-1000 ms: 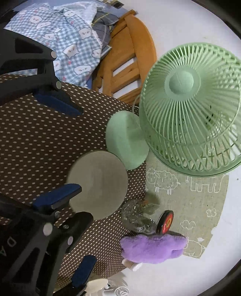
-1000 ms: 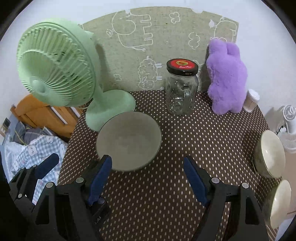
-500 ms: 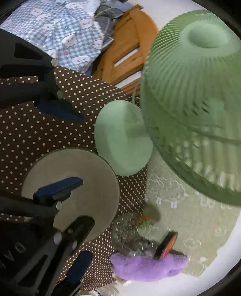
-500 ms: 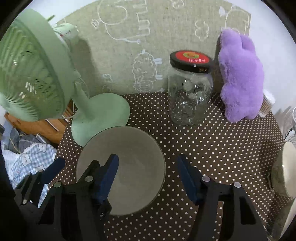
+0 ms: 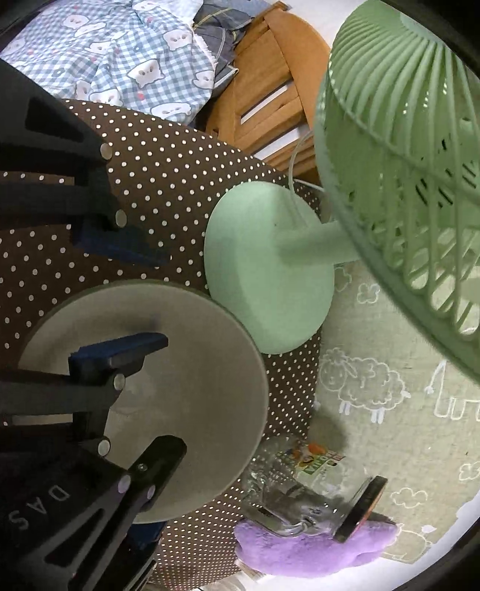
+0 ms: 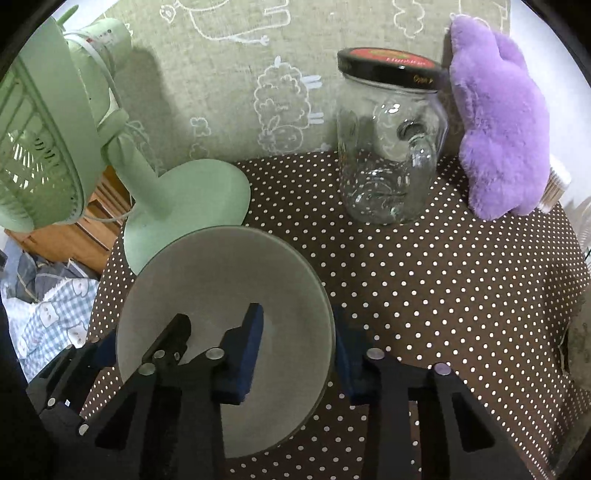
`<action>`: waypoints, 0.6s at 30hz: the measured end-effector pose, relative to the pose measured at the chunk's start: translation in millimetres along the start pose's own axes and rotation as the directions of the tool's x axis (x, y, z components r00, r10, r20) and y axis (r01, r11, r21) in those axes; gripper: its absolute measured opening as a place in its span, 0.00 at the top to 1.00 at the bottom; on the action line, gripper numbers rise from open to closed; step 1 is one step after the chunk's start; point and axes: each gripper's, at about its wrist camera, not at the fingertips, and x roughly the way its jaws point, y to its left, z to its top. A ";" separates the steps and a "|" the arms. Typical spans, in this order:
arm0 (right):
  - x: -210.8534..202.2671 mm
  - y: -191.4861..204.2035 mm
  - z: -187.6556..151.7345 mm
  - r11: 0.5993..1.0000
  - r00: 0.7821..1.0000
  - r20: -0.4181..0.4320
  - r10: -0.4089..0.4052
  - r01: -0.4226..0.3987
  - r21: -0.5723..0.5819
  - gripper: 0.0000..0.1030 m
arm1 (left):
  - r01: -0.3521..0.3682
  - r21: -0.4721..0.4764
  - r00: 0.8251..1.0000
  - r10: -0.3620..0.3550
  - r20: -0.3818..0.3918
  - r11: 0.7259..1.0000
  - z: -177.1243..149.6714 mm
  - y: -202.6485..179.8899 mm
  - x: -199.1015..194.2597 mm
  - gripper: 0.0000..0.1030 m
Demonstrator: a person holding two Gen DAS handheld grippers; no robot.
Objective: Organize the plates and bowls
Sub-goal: 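Close the right gripper on the rim of the grey-green bowl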
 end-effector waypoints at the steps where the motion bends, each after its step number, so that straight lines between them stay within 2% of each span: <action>1: 1.3 -0.2 -0.4 1.000 1.000 -0.002 -0.001 0.001 0.001 0.65 | 0.000 0.004 1.000 0.000 -0.001 1.000 0.5 -2.4 1.2 0.68; 4: 2.8 -0.8 -1.2 1.000 1.000 -0.002 -0.009 0.009 -0.001 0.70 | 0.003 0.012 1.000 -0.003 -0.005 1.000 0.4 -3.7 3.6 0.72; 8: 5.7 -4.7 -1.1 1.000 1.000 -0.006 -0.019 0.019 0.008 0.82 | 0.010 0.020 1.000 -0.010 -0.008 1.000 1.6 -8.3 5.8 0.78; 18: 3.5 -2.8 1.7 1.000 1.000 -0.011 -0.028 0.028 -0.015 0.83 | 0.003 0.032 1.000 -0.002 -0.019 0.999 1.4 -7.9 1.2 0.78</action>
